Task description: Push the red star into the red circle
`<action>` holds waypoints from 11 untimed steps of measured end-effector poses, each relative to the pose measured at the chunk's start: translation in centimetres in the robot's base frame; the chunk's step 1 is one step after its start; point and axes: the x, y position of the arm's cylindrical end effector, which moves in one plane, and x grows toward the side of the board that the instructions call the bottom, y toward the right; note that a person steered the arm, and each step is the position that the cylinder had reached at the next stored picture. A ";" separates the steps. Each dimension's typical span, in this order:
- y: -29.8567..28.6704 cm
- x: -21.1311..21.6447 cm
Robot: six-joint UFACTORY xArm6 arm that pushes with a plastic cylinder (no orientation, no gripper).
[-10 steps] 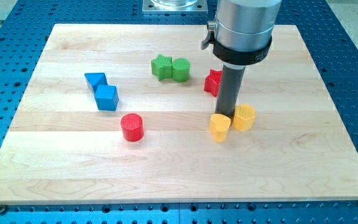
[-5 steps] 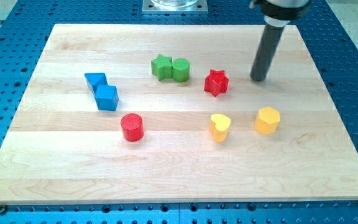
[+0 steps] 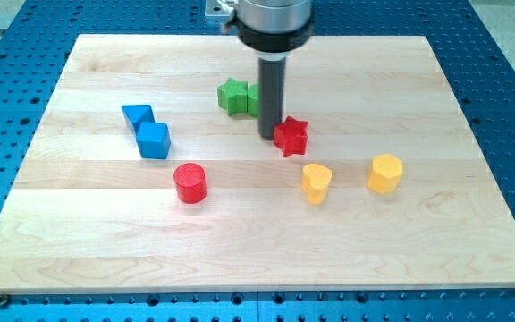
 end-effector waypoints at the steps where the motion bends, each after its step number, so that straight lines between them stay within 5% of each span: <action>1: 6.0 -1.2; 3: 12.0 -0.1; 5: 3.9 1.6; 8: 8.3 1.7; 11: -3.9 1.7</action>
